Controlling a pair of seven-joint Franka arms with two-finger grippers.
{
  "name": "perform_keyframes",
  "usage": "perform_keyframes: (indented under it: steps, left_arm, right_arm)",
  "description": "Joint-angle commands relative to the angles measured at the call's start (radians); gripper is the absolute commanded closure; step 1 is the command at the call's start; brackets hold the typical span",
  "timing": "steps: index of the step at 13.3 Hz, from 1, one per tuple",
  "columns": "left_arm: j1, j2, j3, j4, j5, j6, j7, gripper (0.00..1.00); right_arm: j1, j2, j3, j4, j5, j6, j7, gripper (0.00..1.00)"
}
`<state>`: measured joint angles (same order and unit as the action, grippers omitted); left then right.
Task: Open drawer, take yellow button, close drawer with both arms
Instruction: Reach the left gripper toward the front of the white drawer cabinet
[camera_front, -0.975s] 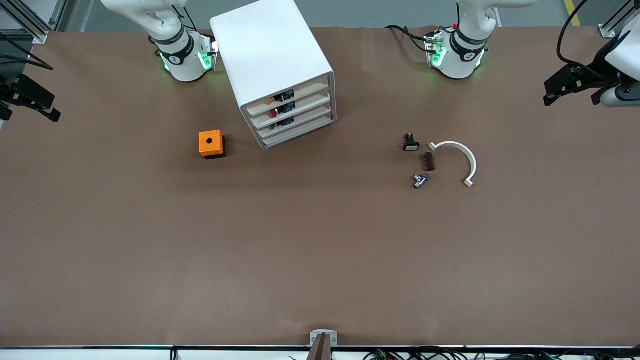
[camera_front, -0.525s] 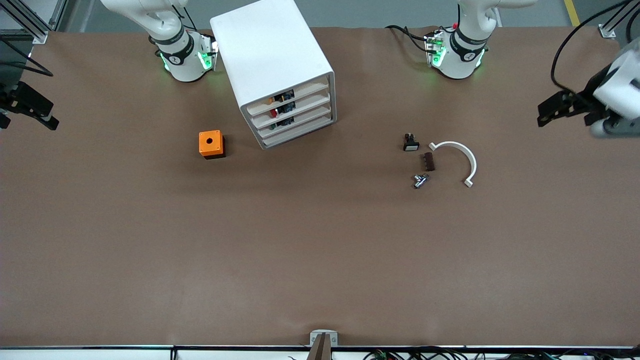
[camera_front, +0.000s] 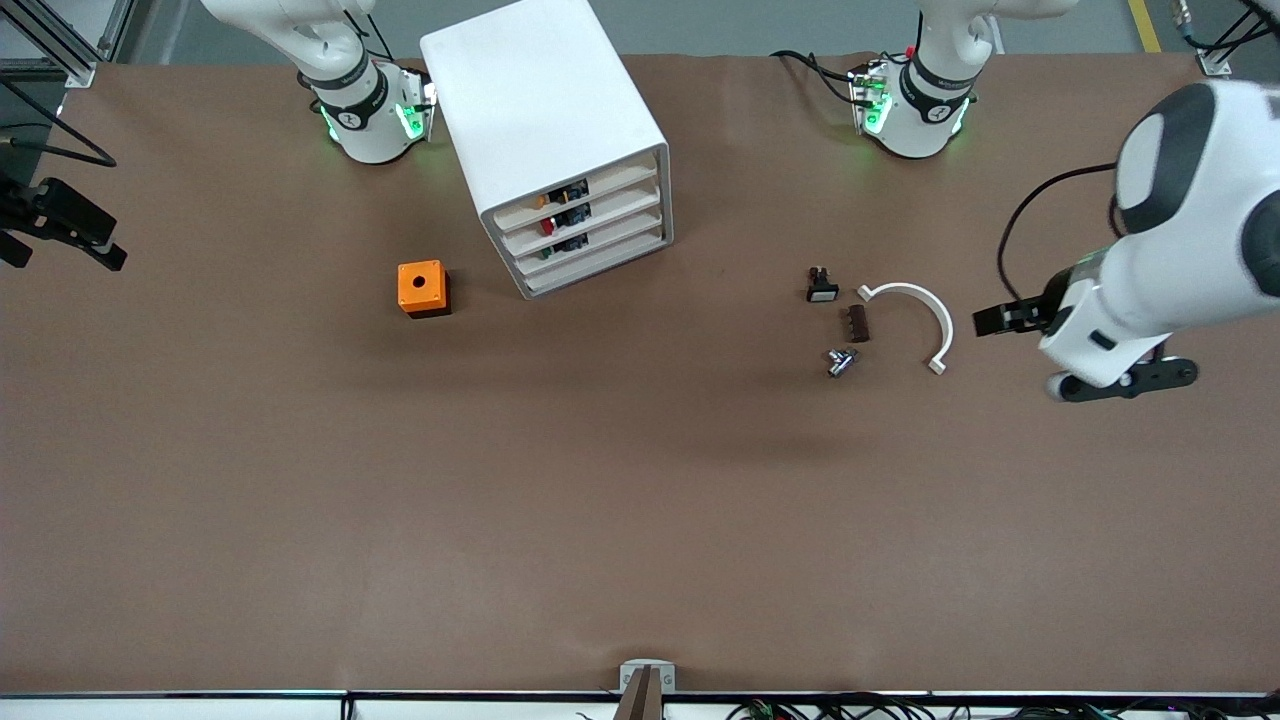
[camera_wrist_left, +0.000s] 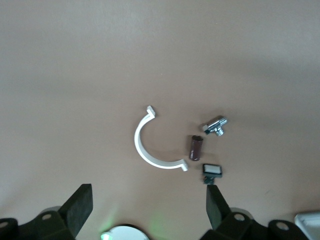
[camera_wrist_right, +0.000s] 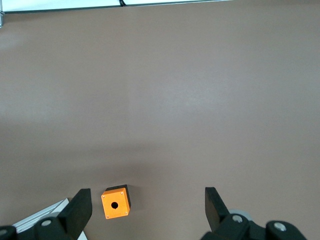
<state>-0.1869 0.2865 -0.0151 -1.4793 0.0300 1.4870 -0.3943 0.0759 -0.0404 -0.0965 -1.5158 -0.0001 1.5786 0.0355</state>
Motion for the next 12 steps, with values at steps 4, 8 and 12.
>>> perform_keyframes:
  steps: [4,8,12]
  left_arm:
    - [-0.098,0.124,0.003,0.056,-0.068,0.013,-0.406,0.00]
    - [-0.158,0.190,0.004,0.056,-0.226,0.038,-0.717,0.00]
    - [-0.262,0.249,0.003,0.056,-0.234,0.070,-1.009,0.00]
  right_arm:
    - [-0.005,-0.006,0.004,-0.011,-0.011,0.001,0.001,0.00]
    - [-0.007,-0.006,0.004,-0.012,-0.011,0.003,0.000,0.00]
    - [-0.005,-0.006,0.004,-0.017,-0.011,0.001,0.000,0.00]
